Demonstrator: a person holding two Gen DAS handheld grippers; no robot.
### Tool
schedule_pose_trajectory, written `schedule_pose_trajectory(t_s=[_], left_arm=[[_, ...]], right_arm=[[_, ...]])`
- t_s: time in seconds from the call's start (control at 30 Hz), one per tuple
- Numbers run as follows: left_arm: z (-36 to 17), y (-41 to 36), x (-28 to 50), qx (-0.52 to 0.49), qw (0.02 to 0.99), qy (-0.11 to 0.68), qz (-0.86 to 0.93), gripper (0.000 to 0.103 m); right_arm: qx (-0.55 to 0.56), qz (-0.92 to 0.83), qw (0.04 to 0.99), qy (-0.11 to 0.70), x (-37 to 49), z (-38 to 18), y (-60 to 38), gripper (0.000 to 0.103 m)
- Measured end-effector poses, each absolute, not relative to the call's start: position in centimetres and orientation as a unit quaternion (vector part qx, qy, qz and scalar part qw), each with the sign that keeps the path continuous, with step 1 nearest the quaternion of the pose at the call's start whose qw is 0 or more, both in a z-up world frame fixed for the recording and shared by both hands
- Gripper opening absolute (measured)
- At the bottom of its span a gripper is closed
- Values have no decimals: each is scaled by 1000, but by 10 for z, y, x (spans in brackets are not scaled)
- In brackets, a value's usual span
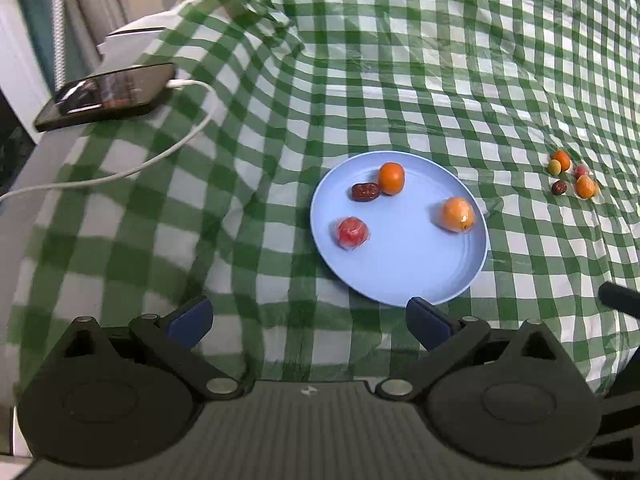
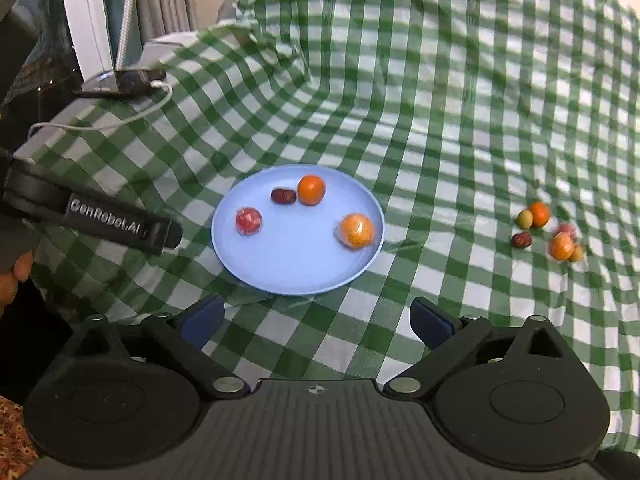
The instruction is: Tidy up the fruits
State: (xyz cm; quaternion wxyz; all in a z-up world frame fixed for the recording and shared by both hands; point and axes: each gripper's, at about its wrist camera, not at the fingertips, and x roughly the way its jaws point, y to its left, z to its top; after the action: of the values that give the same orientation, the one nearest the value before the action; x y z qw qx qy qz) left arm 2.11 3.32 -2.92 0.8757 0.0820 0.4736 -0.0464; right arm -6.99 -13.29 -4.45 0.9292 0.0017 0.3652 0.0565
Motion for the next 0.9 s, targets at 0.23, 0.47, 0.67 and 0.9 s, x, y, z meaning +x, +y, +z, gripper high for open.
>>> schedule_pose_trajectory(t_s=[0.23,0.47,0.67,0.9], left_arm=[[-14,32,-8,71,885,457,-44,103],[-7,18,-27,88,891,442,-58,103],[-2,19,-28,82,894,436,-55,103],[-2,20,-29,81,894,436,-57,103]], right_arm=[[1,43,943,330,-98,-26,-133,102],[7,40,948,317,-114,-21,-132,102],[5,40,951,306,-120,-17,-130,102],[5,40,951,306,-120,-16,-130,102]])
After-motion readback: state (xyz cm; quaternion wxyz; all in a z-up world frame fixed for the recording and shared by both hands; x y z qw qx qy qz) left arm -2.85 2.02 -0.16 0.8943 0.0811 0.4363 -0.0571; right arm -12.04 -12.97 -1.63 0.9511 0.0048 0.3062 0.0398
